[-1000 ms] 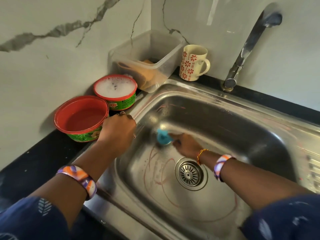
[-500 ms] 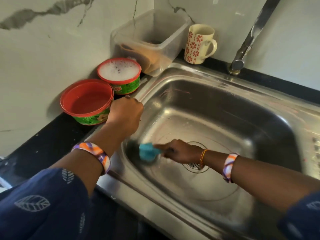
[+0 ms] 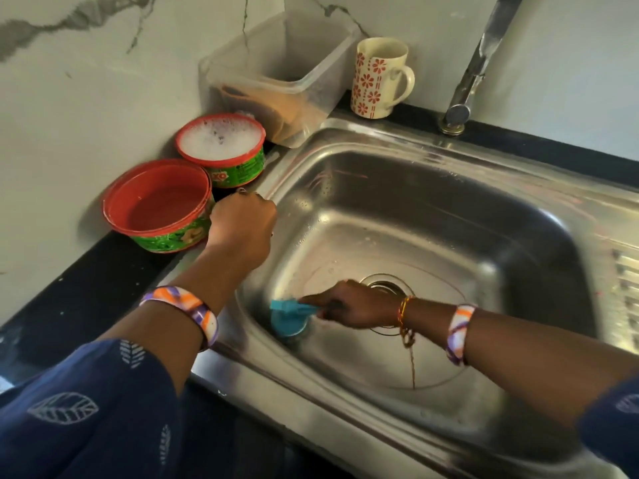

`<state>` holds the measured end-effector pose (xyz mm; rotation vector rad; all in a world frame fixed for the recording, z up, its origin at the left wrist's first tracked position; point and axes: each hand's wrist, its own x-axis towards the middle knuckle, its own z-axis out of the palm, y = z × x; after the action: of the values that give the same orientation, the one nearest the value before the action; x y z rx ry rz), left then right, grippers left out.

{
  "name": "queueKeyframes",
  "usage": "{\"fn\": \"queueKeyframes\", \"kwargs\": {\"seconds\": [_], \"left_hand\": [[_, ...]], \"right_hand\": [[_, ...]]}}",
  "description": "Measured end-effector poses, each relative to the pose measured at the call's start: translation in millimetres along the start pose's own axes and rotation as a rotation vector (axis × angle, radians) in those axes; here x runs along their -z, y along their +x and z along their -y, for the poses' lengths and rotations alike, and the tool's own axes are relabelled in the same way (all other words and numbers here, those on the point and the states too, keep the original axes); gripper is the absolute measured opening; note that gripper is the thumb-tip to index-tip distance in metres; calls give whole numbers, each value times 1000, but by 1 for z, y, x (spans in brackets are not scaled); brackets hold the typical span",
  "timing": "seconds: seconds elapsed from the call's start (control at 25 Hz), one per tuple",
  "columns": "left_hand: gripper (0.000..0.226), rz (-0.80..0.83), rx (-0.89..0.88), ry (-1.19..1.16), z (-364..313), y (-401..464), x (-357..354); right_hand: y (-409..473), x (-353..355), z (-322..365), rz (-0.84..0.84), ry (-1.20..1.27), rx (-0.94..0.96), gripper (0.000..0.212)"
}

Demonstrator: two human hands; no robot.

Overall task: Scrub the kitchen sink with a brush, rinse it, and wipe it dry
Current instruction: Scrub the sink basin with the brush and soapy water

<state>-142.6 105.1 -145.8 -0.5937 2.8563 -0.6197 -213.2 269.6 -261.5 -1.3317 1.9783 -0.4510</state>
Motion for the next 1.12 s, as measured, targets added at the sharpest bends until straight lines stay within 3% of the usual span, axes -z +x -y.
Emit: {"fn": "queueKeyframes", "kwargs": {"seconds": [0.08, 0.16, 0.24, 0.32, 0.36, 0.4, 0.44, 0.52, 0.56, 0.6, 0.68, 0.72, 0.76, 0.84, 0.92, 1.04, 1.08, 1.12], "left_hand": [[26, -2, 1, 2, -4, 2, 0], [30, 14, -16, -15, -11, 6, 1], [35, 12, -47, -29, -16, 9, 2], [37, -9, -82, -39, -16, 13, 1], [38, -23, -111, -35, -15, 14, 0], [39, -34, -141, -30, -15, 16, 0], [40, -39, -166, -31, -15, 17, 0], [40, -36, -192, -53, -15, 19, 2], [40, -44, -206, -62, -14, 20, 2], [39, -63, -219, -62, -11, 20, 3], [34, -109, -241, -32, -4, 21, 1], [31, -125, -250, -15, 0, 21, 1], [28, -133, -257, 0, 3, 21, 0], [26, -138, -273, 19, 5, 22, 0], [25, -147, -291, 18, 5, 21, 0], [23, -176, -290, 2, 8, 22, -2], [23, -183, -291, 9, 9, 22, -2], [23, -186, -293, 15, 9, 22, -2]], "right_hand": [[17, 30, -14, -240, -176, -137, 42], [33, 62, -24, -448, -287, -432, 44], [35, 58, -15, -385, -136, -409, 41], [21, 34, 13, -130, 128, -293, 33], [13, 22, 21, -1, 134, -247, 31], [9, 18, 20, 2, 30, -221, 32], [12, 23, 12, -133, -77, -232, 35], [18, 49, 0, -413, -218, -477, 41], [17, 54, -2, -458, -177, -546, 42], [14, 52, 2, -412, -47, -516, 41], [3, 28, 28, -158, 158, -396, 39], [-3, 14, 37, -56, 128, -369, 39], [-7, 9, 36, -76, 18, -360, 39], [-1, 27, 15, -347, -184, -499, 41], [2, 40, 4, -444, -122, -606, 42], [-6, 15, 19, -171, 84, -435, 39], [-11, 8, 22, -130, 61, -405, 39], [-12, 11, 15, -197, -8, -408, 40]]}}
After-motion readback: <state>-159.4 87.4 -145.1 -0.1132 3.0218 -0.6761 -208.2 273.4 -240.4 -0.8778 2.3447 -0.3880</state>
